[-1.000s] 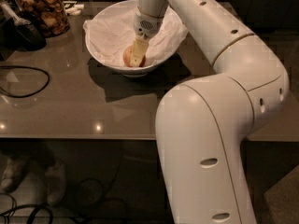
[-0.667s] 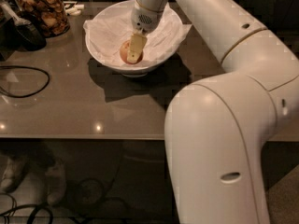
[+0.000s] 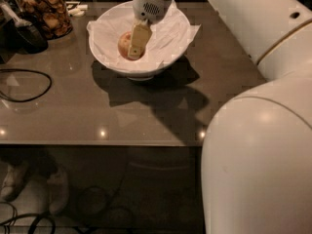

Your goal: Pick apple from white bowl

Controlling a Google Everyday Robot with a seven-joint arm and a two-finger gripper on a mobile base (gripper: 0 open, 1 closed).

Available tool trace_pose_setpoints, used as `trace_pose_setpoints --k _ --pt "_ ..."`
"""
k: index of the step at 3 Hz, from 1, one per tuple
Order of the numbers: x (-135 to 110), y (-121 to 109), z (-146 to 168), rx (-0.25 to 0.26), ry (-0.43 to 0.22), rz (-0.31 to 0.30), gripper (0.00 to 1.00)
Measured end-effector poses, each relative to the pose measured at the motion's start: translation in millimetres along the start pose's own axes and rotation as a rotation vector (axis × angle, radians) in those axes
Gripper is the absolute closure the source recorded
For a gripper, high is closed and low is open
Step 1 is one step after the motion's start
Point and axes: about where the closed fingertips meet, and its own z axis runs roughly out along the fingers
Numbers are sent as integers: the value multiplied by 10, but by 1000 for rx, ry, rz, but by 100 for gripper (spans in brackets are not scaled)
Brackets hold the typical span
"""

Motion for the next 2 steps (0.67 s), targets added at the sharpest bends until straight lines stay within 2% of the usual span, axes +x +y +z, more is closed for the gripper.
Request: trace_pose_setpoints --k 2 --pt "-411 313 -654 10 -73 -132 100"
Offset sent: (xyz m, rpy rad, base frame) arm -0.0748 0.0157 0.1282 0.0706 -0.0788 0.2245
